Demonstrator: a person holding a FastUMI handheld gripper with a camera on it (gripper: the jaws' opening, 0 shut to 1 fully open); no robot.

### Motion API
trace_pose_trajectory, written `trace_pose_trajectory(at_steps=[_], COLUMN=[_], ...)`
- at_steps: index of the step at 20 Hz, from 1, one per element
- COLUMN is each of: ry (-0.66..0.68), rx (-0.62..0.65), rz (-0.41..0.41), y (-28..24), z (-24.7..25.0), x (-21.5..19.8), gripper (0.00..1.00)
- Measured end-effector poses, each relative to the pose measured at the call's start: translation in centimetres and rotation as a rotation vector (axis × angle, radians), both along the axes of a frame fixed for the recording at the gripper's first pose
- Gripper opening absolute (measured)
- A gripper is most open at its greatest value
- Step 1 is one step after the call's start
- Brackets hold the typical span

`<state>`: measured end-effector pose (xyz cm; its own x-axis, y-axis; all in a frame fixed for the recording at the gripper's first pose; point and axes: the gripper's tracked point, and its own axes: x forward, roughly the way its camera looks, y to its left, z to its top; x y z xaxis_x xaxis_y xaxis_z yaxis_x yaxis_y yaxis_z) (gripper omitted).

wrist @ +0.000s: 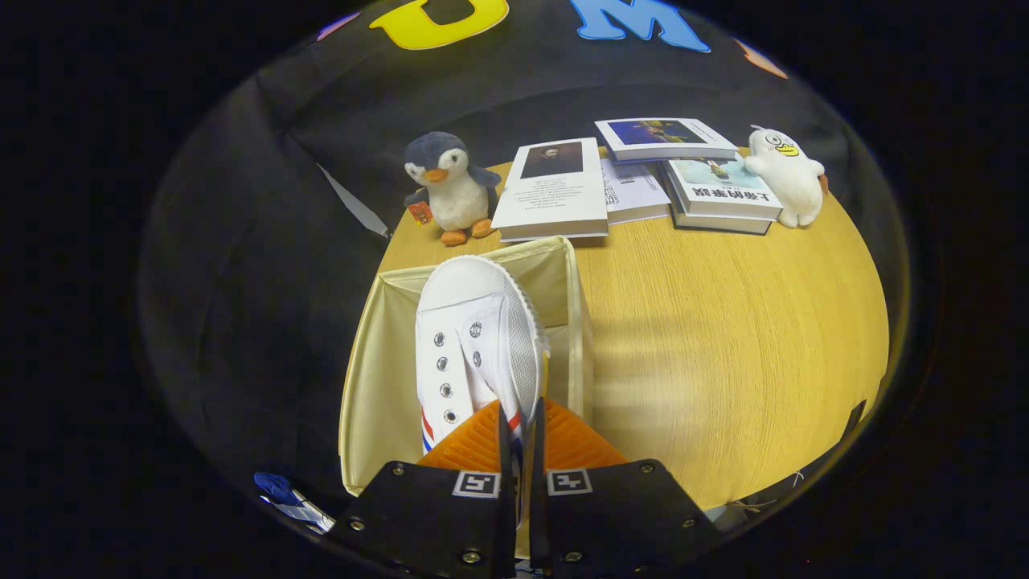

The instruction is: Open the storage box then place both shoes into the box .Put the left shoe in first, then the right shoe, with the right side of both shoes facing outward in a uniform manner.

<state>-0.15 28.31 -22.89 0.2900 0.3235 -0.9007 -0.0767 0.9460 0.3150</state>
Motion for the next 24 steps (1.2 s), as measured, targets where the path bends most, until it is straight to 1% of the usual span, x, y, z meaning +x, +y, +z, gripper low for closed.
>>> trace_pose_trajectory(at_steps=[1, 2, 3, 4, 5, 6, 7, 8, 10, 13, 17, 21, 24], ry=[0.0, -0.001, -0.011, -0.036, -0.059, -0.074, -0.093, -0.121, -0.176, -0.238, -0.368, -0.489, -0.552], rx=[0.003, 0.032, 0.072, 0.081, 0.086, 0.095, 0.103, 0.096, 0.086, 0.136, 0.064, 0.009, -0.018], rz=[0.006, 0.016, 0.007, -0.009, -0.017, -0.012, -0.001, 0.013, 0.041, 0.055, 0.05, 0.012, -0.034], y=[0.2, 0.9, 1.7, 1.6, 1.5, 1.4, 1.3, 0.7, -0.3, -1.9, -7.9, -14.0, -18.2], z=[-0.1, 0.1, 0.7, 1.4, 2.4, 2.8, 3.5, 4.3, 5.7, 8.4, 11.1, 13.7, 15.3], x=[-0.1, -0.1, 0.1, 0.6, 1.1, 1.3, 1.4, 1.6, 1.7, 1.6, 2.0, 2.7, 3.0], gripper=[0.07, 0.13, 0.24, 0.41, 0.48, 0.68, 0.78, 0.98, 0.98, 0.98, 0.98, 0.98, 0.98])
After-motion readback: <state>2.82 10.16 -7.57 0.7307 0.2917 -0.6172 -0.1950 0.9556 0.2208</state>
